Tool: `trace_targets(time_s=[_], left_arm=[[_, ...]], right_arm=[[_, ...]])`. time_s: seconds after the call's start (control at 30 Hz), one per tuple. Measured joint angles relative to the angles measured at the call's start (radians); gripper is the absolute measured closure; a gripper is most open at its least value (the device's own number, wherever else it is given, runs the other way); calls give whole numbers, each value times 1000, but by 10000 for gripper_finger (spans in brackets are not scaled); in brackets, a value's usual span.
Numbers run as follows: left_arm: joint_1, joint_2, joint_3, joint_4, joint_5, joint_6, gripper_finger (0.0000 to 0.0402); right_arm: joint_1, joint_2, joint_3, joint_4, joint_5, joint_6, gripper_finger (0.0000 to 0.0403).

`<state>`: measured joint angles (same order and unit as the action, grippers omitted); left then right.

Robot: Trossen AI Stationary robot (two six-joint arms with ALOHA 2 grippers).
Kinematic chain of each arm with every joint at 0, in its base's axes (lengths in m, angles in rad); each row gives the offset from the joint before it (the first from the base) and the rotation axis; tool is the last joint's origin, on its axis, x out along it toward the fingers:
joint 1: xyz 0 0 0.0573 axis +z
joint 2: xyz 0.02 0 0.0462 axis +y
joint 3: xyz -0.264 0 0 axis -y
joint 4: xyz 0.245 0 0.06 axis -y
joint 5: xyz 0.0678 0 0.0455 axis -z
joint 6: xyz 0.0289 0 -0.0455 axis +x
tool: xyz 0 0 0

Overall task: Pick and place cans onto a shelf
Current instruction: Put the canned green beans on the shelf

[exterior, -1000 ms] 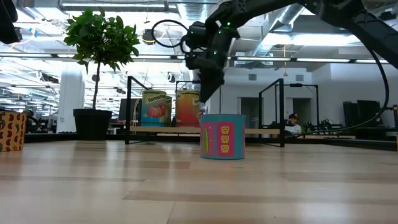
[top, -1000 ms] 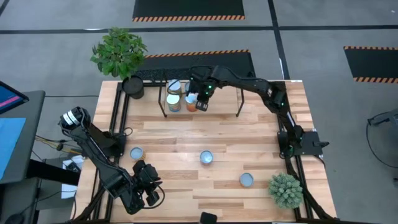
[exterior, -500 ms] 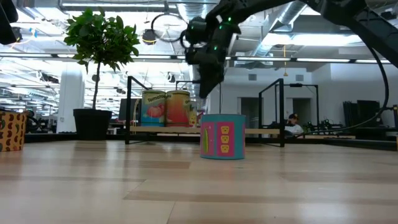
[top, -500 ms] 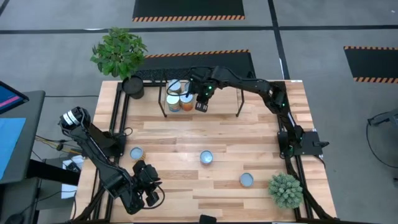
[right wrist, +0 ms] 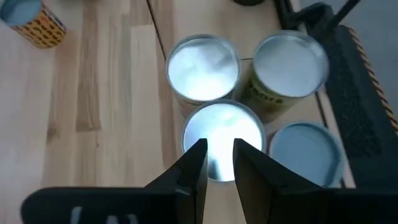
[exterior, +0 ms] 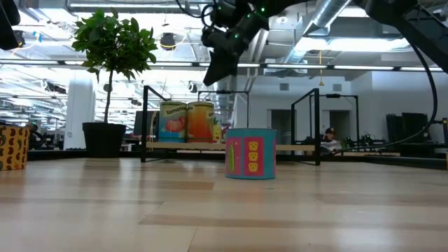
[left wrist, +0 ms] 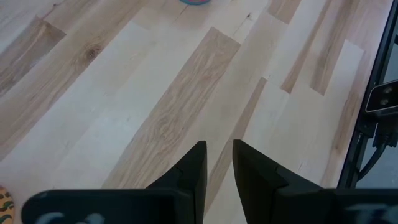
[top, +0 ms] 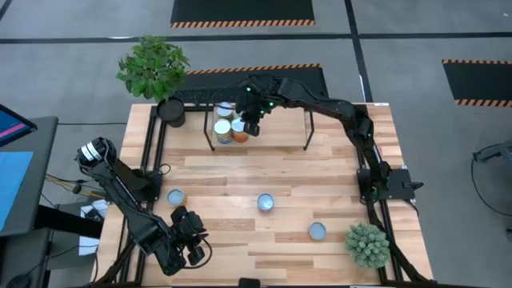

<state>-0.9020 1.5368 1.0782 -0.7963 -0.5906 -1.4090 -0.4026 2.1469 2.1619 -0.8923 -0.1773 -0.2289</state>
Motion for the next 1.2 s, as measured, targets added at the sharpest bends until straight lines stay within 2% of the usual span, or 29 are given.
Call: trace_targets(time_s=[0.27, 1.2], left_arm=[[0, 0, 0, 0, -25, 5, 338], [1, 0, -1, 0, -26, -3, 338]], right_arm=[[6, 3, -74, 77, -3, 45, 303], [14, 52, -75, 45, 48, 54, 303]])
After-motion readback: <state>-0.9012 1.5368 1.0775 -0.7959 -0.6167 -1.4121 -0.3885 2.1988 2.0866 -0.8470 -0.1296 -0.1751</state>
